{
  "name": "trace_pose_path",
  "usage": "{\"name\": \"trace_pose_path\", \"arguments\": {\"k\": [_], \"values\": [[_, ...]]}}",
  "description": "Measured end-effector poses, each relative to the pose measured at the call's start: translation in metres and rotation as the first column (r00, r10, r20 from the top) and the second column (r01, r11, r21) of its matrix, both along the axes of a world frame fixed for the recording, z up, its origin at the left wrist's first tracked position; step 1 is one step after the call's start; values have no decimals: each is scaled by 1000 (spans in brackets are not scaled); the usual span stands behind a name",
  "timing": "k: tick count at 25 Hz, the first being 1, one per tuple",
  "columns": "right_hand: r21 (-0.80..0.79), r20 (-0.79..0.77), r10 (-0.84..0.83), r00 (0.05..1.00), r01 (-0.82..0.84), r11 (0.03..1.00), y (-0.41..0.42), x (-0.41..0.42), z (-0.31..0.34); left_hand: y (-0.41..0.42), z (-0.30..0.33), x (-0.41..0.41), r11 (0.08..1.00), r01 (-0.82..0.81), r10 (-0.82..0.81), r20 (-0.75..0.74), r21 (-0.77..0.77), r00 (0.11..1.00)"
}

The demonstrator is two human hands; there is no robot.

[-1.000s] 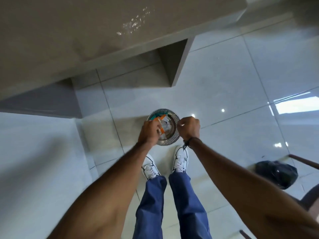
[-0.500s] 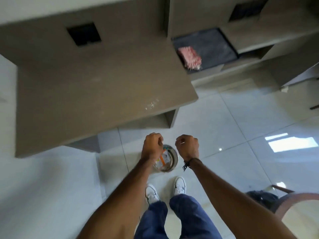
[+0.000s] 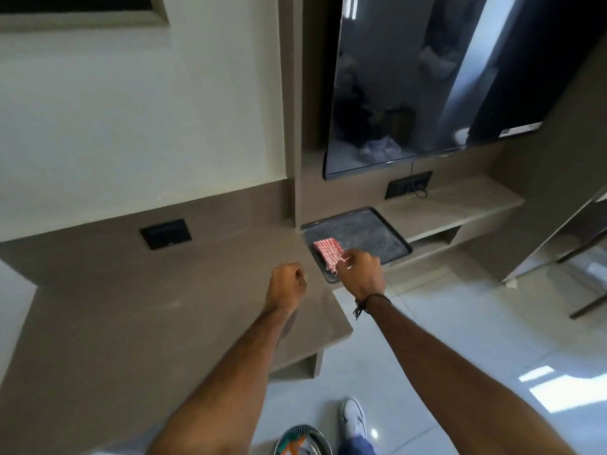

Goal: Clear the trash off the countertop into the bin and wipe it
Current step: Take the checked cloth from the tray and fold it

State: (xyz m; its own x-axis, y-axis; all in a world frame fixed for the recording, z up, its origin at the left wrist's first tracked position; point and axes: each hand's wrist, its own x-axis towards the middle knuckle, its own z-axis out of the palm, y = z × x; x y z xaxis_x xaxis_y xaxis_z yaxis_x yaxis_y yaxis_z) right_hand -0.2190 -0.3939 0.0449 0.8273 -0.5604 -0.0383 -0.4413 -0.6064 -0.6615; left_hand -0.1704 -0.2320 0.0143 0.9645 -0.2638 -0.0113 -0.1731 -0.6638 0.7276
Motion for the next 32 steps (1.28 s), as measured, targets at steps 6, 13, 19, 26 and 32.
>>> {"name": "trace_pose_path", "arguments": {"k": [6, 13, 19, 26, 32], "values": [[120, -238, 4, 971, 25, 992, -95, 114, -63, -101, -59, 106, 1000, -22, 21, -289, -2, 957], [334, -525, 111, 844, 84, 939, -143, 199, -143, -183, -116, 175, 979, 85, 31, -540, 187, 841], [417, -509, 173, 843, 66, 907, -143, 212, -149, -196, -116, 182, 986, -50, 112, -414, 159, 904], [588, -233, 193, 953, -20, 808, -92, 181, -93, -122, -55, 122, 974, -225, 222, -82, -22, 972], [455, -332, 314, 889, -141, 879, -30, 119, -113, -52, -72, 67, 980, -118, 158, -261, 161, 952]]}}
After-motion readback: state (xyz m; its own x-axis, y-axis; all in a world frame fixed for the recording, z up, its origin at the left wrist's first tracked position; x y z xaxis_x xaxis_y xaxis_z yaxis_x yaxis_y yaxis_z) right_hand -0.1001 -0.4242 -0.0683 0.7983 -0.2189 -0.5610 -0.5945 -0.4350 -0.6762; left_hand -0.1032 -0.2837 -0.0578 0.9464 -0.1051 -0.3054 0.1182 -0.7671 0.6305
